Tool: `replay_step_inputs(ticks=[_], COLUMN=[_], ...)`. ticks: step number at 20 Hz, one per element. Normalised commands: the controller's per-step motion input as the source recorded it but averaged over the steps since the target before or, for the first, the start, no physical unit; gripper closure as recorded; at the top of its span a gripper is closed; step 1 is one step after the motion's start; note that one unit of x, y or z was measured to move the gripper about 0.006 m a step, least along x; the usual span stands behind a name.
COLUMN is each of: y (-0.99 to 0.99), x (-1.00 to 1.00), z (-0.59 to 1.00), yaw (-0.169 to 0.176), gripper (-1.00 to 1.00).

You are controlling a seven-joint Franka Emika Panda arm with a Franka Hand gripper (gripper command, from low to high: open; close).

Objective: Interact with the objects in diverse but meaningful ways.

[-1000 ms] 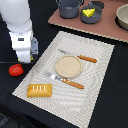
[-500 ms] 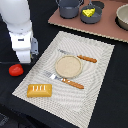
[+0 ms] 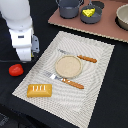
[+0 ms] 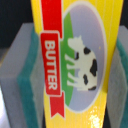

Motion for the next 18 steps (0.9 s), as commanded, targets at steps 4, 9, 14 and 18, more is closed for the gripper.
replay_step_inputs(ticks=[4, 9, 14, 18], y=[0.44, 0.43, 0.45, 0.44], x=[0.64, 0.64, 0.67, 0.65], z=[0.32, 0.22, 0.19, 0.16], yaw=[-0.033, -0.035, -0.025, -0.026], gripper=[1.0, 1.0, 1.0, 1.0])
